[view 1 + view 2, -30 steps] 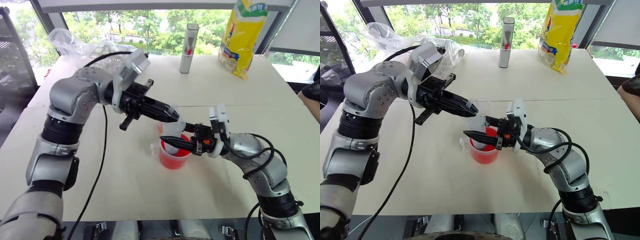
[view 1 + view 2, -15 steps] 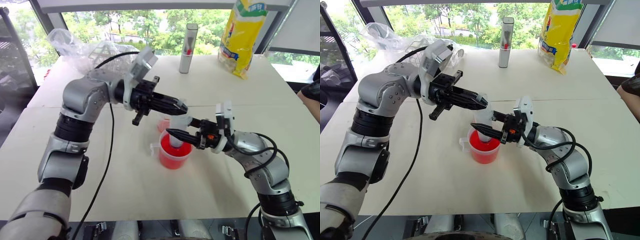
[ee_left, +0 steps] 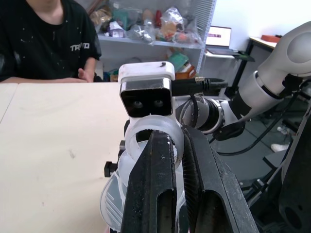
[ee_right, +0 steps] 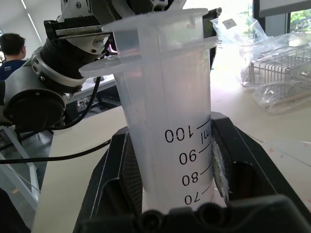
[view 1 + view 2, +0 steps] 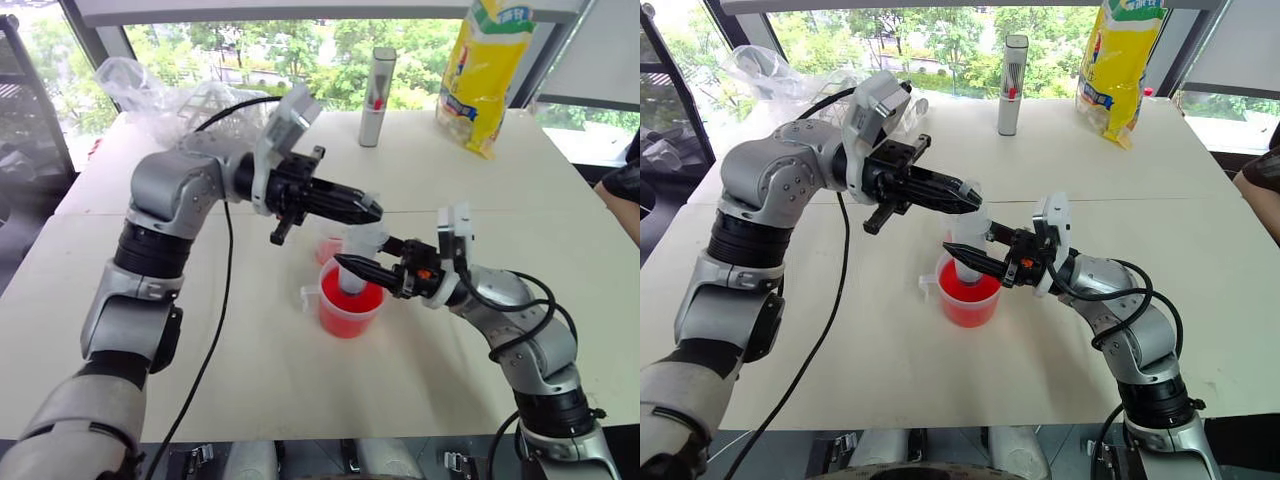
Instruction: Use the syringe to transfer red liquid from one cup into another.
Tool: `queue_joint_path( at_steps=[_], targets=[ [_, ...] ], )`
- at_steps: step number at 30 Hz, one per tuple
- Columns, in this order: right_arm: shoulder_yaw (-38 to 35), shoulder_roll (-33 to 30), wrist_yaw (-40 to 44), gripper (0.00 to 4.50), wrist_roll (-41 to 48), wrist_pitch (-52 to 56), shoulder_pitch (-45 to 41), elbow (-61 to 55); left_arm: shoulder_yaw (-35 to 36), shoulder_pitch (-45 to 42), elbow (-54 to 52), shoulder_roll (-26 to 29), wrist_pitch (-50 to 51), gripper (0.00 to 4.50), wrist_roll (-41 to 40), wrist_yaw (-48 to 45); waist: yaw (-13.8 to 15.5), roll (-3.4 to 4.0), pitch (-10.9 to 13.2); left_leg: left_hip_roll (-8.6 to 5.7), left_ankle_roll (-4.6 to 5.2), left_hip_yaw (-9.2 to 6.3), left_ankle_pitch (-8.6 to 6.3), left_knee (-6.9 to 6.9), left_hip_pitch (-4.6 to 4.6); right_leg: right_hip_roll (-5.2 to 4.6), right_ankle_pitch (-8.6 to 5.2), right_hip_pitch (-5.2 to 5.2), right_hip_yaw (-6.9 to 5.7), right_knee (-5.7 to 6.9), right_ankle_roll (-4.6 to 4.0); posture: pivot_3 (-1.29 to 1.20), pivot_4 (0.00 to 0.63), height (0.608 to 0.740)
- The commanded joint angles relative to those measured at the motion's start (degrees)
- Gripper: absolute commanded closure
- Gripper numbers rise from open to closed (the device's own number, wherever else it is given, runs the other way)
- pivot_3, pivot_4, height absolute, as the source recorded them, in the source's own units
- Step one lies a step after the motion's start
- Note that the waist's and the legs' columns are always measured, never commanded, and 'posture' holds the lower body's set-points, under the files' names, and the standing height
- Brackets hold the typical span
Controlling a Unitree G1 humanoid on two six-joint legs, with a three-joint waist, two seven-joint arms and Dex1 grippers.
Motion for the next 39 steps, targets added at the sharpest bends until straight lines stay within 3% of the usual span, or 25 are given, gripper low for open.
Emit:
queue_joint_path(
  at_steps=[1, 30, 39],
  targets=[
    [3.8, -0.4, 1.2, 3.00, -0.2, 2.2, 1.6, -1.4, 5.0, -5.1, -0.7, -0.9, -1.5, 4.45, -2.5, 1.2, 0.0, 0.00, 0.0, 0.00, 0.00, -0.01, 0.00, 0.00, 0.00, 0.00, 0.00, 0.00, 0.00, 0.01, 0.00, 0.00, 0.150, 0.740],
    [4.1, -0.5, 1.3, 3.00, 0.2, 2.3, 1.7, -1.8, 5.6, -5.7, -0.5, -0.5, -1.5, 4.45, -2.6, 1.2, 0.0, 0.00, 0.0, 0.00, 0.00, 0.00, 0.00, 0.02, 0.00, 0.00, 0.00, 0.00, 0.00, 0.02, 0.00, 0.00, 0.150, 0.740],
    [2.2, -0.7, 0.5, 3.00, 1.7, 3.5, -1.4, -3.4, 3.2, -2.3, -2.5, 0.9, -3.1, 4.45, -0.1, 1.1, 0.0, 0.00, 0.0, 0.00, 0.00, -0.01, 0.00, 0.03, 0.00, 0.00, 0.00, 0.00, 0.00, 0.04, 0.00, 0.00, 0.150, 0.740]
  ],
)
